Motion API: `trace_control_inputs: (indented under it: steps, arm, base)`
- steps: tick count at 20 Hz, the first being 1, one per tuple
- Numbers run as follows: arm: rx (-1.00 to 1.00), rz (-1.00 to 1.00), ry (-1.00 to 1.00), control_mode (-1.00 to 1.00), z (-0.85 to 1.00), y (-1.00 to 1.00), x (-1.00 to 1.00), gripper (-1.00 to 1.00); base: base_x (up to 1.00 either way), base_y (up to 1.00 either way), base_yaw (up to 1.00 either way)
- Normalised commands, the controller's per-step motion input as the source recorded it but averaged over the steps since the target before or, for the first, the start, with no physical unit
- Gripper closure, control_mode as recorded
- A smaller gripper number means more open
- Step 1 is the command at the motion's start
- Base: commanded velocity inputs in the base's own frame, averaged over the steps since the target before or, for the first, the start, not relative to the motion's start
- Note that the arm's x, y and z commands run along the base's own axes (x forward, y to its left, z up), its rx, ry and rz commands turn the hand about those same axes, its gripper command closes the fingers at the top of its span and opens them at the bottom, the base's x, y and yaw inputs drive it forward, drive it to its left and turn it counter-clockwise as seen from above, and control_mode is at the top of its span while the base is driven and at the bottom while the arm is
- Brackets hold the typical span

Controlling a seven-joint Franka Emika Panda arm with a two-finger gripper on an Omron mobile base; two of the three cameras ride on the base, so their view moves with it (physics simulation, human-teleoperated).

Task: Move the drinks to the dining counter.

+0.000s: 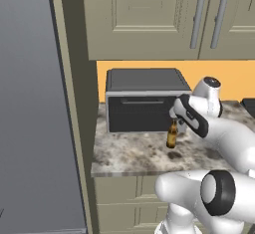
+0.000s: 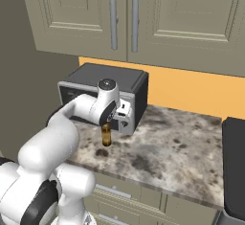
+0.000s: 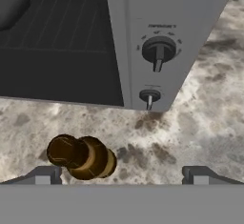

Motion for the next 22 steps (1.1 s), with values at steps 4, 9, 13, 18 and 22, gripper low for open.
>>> trace_control_inputs:
  steps: [4, 9, 13, 18, 22]
  arm:
    - [0.00, 0.00, 0.02, -1.00, 0.00, 0.12, 0.00, -1.00]
    - [0.00, 0.00, 0.00, -1.00, 0.00, 0.11, 0.01, -1.00]
    - [0.00, 0.00, 0.00, -1.00, -0.03, 0.15, 0.03, -1.00]
    - [0.00, 0.00, 0.00, -1.00, -0.03, 0.16, 0.10, -1.00]
    - [0.00, 0.00, 0.01, -1.00, -0.01, 0.09, 0.16, -1.00]
  base:
    - [0.00, 0.00, 0.00]
    - [0.00, 0.00, 0.00]
    - [0.00, 0.00, 0.00]
    - [0.00, 0.00, 0.00]
    - [0.00, 0.00, 0.00]
